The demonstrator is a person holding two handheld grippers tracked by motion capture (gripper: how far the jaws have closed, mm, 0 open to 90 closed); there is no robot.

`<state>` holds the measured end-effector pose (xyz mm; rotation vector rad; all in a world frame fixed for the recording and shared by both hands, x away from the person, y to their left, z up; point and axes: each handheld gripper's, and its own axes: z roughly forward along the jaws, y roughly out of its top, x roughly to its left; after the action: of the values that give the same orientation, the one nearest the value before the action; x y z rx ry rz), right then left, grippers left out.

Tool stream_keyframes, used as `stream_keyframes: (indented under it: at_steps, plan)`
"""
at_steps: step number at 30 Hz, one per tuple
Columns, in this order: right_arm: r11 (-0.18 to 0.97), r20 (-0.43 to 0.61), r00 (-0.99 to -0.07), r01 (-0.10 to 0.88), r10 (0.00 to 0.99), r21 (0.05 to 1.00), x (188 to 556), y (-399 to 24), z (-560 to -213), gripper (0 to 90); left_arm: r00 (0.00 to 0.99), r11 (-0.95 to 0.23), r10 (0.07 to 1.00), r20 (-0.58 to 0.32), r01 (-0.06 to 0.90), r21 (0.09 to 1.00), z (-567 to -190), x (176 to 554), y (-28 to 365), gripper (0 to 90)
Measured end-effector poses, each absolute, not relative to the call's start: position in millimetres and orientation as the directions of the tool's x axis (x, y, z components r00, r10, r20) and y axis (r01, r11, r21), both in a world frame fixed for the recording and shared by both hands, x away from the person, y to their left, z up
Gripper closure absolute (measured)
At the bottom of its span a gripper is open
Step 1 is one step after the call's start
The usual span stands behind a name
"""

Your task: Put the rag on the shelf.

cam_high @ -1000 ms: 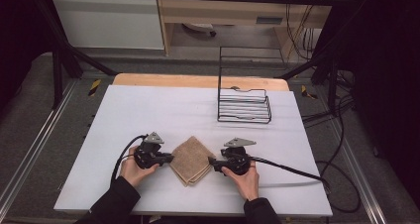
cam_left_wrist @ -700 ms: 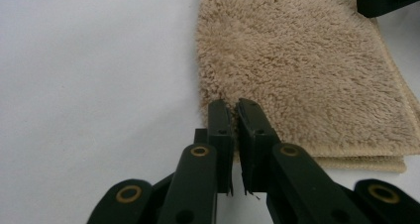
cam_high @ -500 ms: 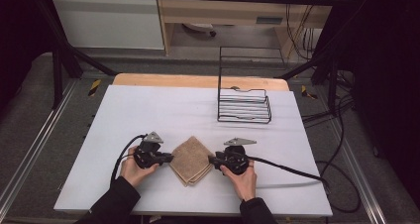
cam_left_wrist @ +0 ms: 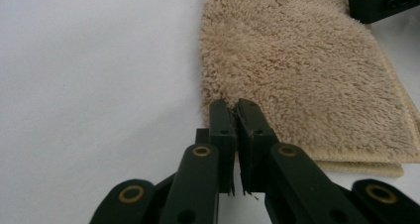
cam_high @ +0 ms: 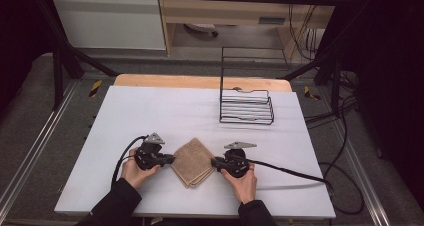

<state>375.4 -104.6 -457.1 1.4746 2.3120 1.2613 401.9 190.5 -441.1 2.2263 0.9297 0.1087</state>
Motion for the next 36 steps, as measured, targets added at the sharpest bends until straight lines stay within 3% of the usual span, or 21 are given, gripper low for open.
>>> stream_keyframes:
  at_steps: [5,13,20,24,27,28,31,32,36]
  plan:
    - [0.155,0.334,-0.501,0.708,0.798,0.689,375.0,-103.7,-457.0,85.4,0.724,-0.474,0.66,-0.2,0.607,0.638,-439.2,400.6,192.0,86.6]
    - [0.216,0.335,-0.577,0.684,0.745,0.697,403.9,-105.6,-440.3,86.9,0.655,-0.374,0.695,-0.298,0.682,0.628,-433.6,372.2,195.9,86.5]
    - [0.35,0.25,-0.67,0.626,0.699,0.697,418.7,-86.5,-446.4,85.9,0.632,-0.36,0.738,-0.235,0.664,0.656,-439.1,343.9,193.4,83.7]
    - [0.351,0.228,-0.677,0.603,0.699,0.716,418.1,-86.2,-451.0,81.1,0.643,-0.38,0.736,-0.215,0.654,0.654,-435.2,345.6,194.5,72.5]
    - [0.345,0.216,-0.69,0.578,0.691,0.74,415.0,-88.0,-445.8,70.5,0.656,-0.395,0.732,-0.182,0.627,0.671,-428.0,352.5,196.5,60.4]
    - [0.338,0.213,-0.698,0.561,0.683,0.756,412.1,-90.7,-440.2,65.7,0.66,-0.4,0.731,-0.171,0.618,0.676,-425.0,356.1,197.5,51.9]
    - [0.323,0.217,-0.697,0.556,0.683,0.766,408.5,-94.5,-435.1,59.5,0.669,-0.409,0.729,-0.144,0.595,0.692,-416.6,369.2,199.1,43.9]
    - [0.322,0.209,-0.698,0.548,0.685,0.772,405.5,-99.4,-431.6,52.3,0.669,-0.41,0.73,-0.138,0.592,0.694,-414.8,374.1,199.1,36.1]
    - [0.321,0.198,-0.697,0.539,0.689,0.779,400.6,-108.0,-427.9,44.3,0.666,-0.417,0.737,-0.118,0.584,0.696,-410.8,394.2,194.4,27.3]
